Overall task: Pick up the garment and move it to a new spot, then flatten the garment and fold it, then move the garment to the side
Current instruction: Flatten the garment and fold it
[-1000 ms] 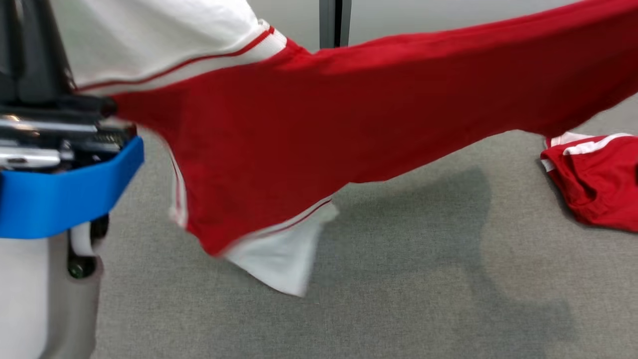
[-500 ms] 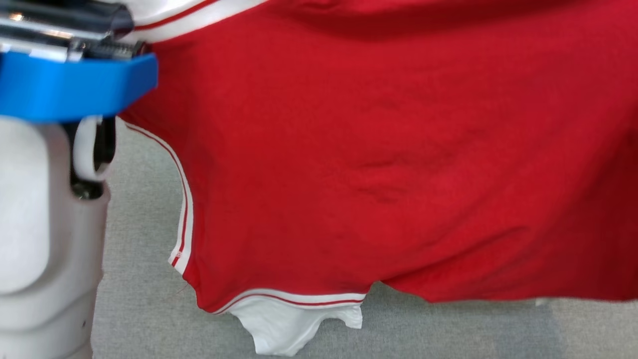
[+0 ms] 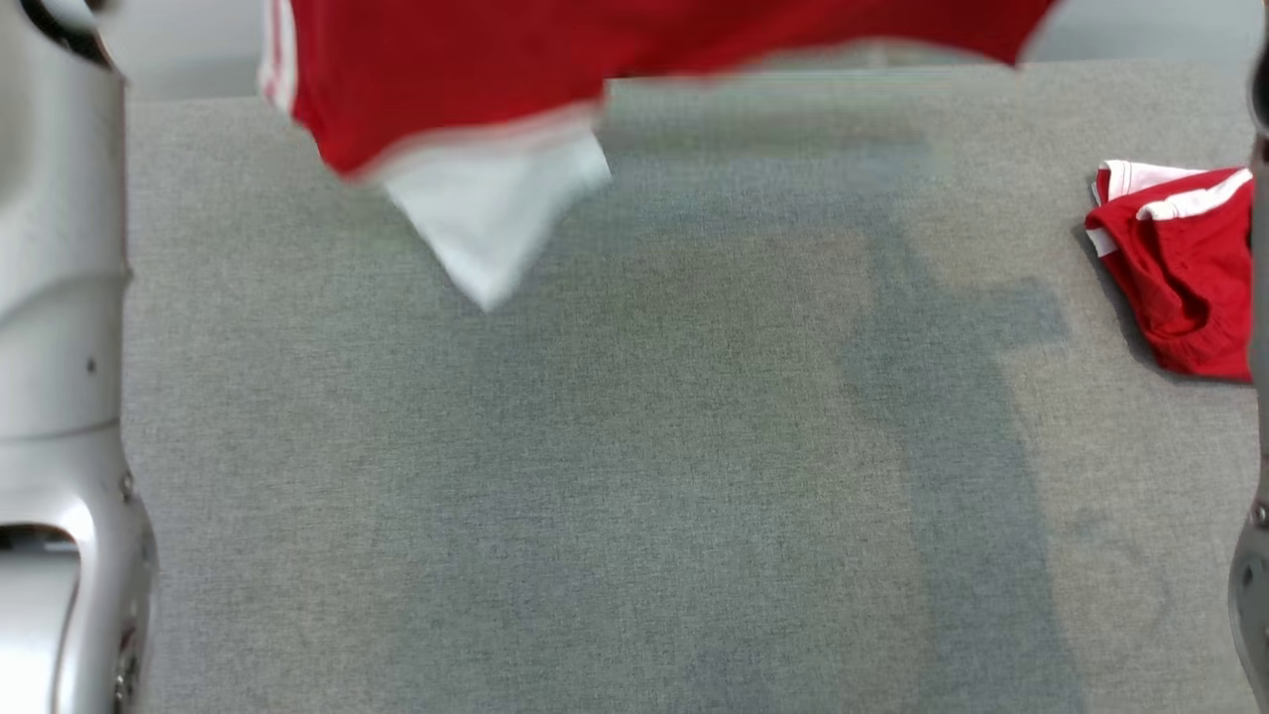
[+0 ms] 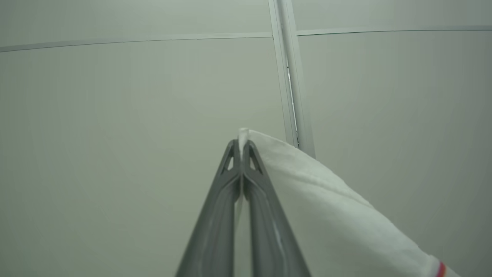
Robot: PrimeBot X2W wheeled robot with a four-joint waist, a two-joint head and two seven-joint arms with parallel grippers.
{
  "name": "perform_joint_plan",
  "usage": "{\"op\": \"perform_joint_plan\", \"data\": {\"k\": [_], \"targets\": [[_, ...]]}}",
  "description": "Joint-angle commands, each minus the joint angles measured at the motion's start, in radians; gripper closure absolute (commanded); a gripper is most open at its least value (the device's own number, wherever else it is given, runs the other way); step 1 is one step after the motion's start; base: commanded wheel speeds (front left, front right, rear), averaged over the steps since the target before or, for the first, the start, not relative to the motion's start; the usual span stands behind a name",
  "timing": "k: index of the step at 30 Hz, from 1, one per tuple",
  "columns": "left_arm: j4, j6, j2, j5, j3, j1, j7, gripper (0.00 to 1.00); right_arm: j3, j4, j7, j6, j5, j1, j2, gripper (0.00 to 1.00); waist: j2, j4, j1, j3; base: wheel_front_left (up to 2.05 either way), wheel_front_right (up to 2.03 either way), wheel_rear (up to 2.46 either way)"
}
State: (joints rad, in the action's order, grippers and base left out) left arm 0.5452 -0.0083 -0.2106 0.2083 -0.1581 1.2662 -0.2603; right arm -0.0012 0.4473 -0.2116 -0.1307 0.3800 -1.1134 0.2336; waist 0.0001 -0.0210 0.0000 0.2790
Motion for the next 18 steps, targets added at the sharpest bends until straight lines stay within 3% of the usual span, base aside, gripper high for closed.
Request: {"op": "perform_joint_plan", "data": {"k": [1,11,18], "targets": [[0.02,0.002,0.003,-0.012,0.009,0.031,-0.004,1.0,0.017,0.057,-0.015,0.0,0.008,-0.047,-0.011,1.0,-0.0001,-0.001,0.0,0.011,0.0,0.0,0.0],[0.393,-0.039,0.083,0.022,0.008,-0.038,-0.005,1.0,0.228,0.451,-0.052,0.0,0.012,-0.123,-0.085,1.0,-0.0001,0.022,0.0,0.102,0.0,0.0,0.0],[0.538,-0.053,0.13,0.076,0.047,-0.176,-0.005,1.0,0.305,0.522,-0.054,0.0,0.071,-0.018,-0.12,1.0,-0.0001,0.019,0.0,0.147,0.0,0.0,0.0]]}}
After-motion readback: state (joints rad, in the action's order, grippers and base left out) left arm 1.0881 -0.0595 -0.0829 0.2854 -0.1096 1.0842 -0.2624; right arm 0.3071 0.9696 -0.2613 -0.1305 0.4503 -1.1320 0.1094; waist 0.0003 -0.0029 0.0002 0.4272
